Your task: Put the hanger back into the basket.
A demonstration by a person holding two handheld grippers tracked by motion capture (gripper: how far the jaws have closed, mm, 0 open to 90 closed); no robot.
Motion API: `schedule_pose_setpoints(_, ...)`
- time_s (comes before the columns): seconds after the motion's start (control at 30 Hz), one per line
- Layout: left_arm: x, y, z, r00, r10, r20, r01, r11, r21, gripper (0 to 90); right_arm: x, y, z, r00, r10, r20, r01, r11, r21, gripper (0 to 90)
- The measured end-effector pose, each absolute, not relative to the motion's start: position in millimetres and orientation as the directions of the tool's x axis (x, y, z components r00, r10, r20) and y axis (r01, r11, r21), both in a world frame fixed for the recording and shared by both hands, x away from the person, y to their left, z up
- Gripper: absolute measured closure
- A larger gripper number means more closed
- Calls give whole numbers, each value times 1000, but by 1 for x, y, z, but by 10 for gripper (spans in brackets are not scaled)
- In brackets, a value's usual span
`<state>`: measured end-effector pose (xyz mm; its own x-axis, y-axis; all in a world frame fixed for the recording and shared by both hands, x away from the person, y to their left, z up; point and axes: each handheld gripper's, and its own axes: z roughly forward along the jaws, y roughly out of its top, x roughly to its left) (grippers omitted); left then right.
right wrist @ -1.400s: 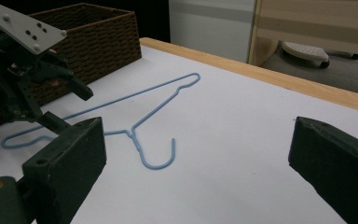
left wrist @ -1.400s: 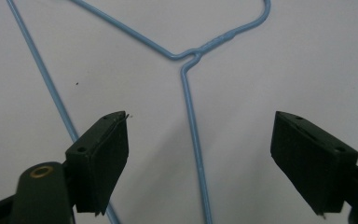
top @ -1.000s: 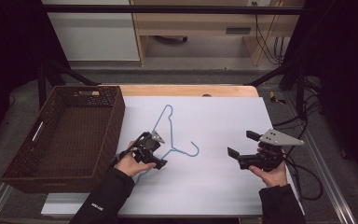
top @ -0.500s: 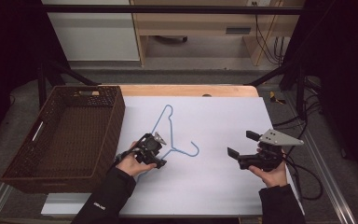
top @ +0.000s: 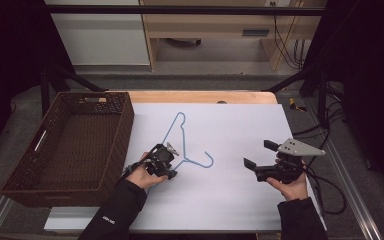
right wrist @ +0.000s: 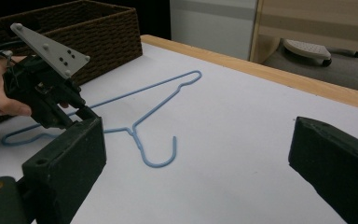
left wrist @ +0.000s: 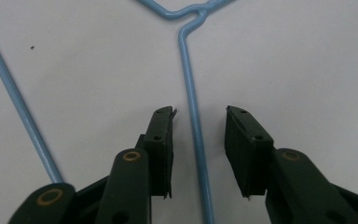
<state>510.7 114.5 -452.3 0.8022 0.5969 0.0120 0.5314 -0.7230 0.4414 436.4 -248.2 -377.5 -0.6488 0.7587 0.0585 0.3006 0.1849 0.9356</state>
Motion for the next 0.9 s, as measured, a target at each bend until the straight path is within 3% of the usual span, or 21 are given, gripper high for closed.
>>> schedule_pose_setpoints(0.9,509,110,-452,776,631,4,569,-701,430,829,437,-245,-378,-651,757,58,302,188,935,43)
